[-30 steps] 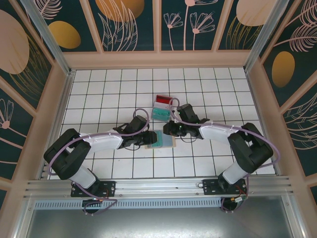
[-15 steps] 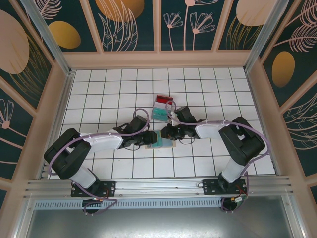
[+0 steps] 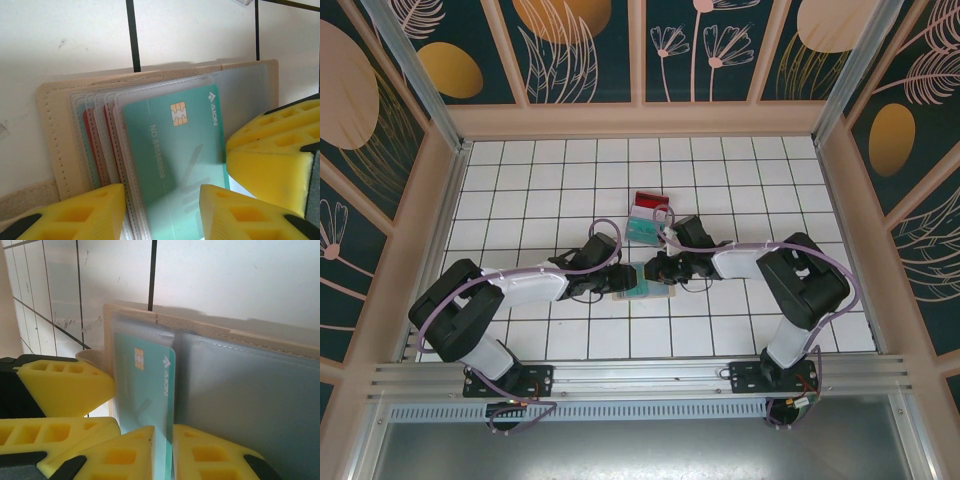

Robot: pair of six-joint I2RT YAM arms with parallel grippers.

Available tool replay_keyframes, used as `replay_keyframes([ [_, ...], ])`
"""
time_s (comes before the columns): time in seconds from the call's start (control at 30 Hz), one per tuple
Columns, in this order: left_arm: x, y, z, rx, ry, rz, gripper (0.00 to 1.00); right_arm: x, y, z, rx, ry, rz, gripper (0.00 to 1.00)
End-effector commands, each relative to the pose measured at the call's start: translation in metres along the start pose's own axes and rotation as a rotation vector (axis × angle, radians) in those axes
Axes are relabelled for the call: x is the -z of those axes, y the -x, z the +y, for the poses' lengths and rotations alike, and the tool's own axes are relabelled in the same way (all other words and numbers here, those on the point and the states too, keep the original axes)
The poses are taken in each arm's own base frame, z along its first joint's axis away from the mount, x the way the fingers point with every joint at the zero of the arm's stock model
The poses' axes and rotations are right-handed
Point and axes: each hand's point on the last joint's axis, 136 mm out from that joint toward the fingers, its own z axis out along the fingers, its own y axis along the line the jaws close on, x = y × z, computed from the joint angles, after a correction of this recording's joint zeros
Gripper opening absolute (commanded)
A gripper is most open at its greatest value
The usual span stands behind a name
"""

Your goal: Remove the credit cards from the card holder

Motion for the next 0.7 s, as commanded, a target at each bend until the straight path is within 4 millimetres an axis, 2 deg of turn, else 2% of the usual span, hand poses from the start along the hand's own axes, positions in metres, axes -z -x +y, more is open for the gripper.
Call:
replay_keyframes([
  [0.0, -0.006, -0.006, 0.006, 0.006, 0.018, 0.025, 0.45, -0.004, -0.005, 0.0, -0.006, 0.01, 0.019, 0.16],
  [0.27, -0.007, -0.006, 0.006, 0.007, 0.016, 0.027, 0.45, -0.004, -0.004, 0.001, -0.003, 0.015, 0.016, 0.0],
  [0.67, -0.007, -0.006, 0.015, 0.009, 0.068, 0.022, 0.42, 0.009, 0.0, -0.009, -0.011, -0.02, -0.022, 0.0],
])
